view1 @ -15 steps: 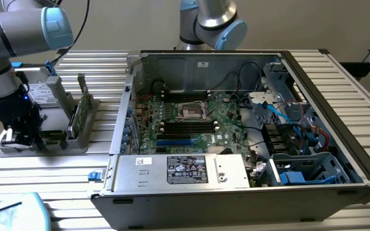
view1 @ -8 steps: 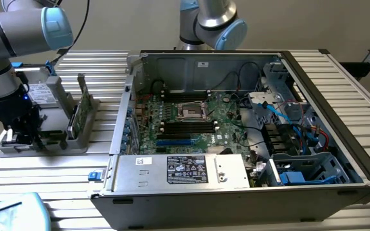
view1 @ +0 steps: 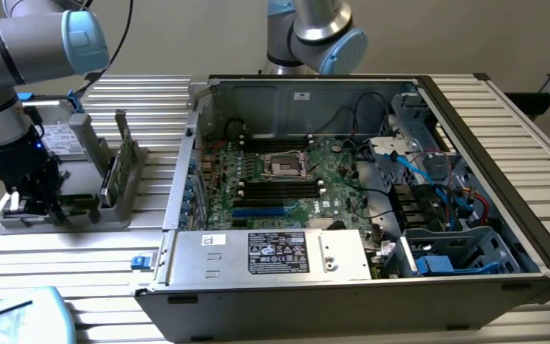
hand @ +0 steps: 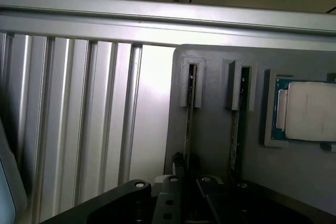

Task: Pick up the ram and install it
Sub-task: 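Pick up the ram and move it above insertion slot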

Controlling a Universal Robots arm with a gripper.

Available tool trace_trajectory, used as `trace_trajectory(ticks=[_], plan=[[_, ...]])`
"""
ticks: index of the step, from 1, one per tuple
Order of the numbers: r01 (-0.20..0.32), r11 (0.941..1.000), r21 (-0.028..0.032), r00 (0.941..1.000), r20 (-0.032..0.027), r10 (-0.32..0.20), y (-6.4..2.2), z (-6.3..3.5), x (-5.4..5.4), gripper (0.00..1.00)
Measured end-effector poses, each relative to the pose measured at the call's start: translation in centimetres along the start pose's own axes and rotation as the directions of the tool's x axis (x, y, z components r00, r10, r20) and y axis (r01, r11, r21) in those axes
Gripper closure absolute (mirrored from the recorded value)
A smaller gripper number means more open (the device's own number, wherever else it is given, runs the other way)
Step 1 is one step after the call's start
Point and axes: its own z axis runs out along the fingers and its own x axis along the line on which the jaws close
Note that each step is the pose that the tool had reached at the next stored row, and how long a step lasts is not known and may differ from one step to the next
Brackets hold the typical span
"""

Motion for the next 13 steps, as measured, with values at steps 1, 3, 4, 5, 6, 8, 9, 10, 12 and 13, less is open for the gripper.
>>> trace_trajectory(ticks=[1,3,4,5,6,8,9,10,12,13], plan=[[0.000,1.0000,0.0000,1.0000,0.0005,0.000,-0.01,-0.01,0.0,0.86],[0.000,1.0000,0.0002,1.0000,0.0010,0.000,-0.02,-0.05,0.0,0.86],[0.000,1.0000,0.0003,1.0000,0.0012,0.000,-0.02,-0.08,0.0,0.86],[0.000,1.0000,0.0002,1.0000,0.0012,0.000,-0.02,-0.12,0.0,0.86],[0.000,1.0000,-0.0001,1.0000,0.0013,0.000,-0.01,-0.19,0.0,0.86],[0.000,1.0000,0.0001,1.0000,0.0015,0.000,-0.01,-0.41,0.0,0.86],[0.000,1.0000,0.0001,1.0000,0.0015,0.000,0.00,-0.54,0.0,0.86],[0.000,1.0000,0.0001,1.0000,0.0015,0.000,0.01,-0.67,0.1,0.86],[0.000,1.0000,0.0001,1.0000,0.0015,0.000,0.02,-0.95,0.1,0.86],[0.000,1.0000,0.0001,1.0000,0.0015,0.000,0.02,-1.10,0.1,0.86]])
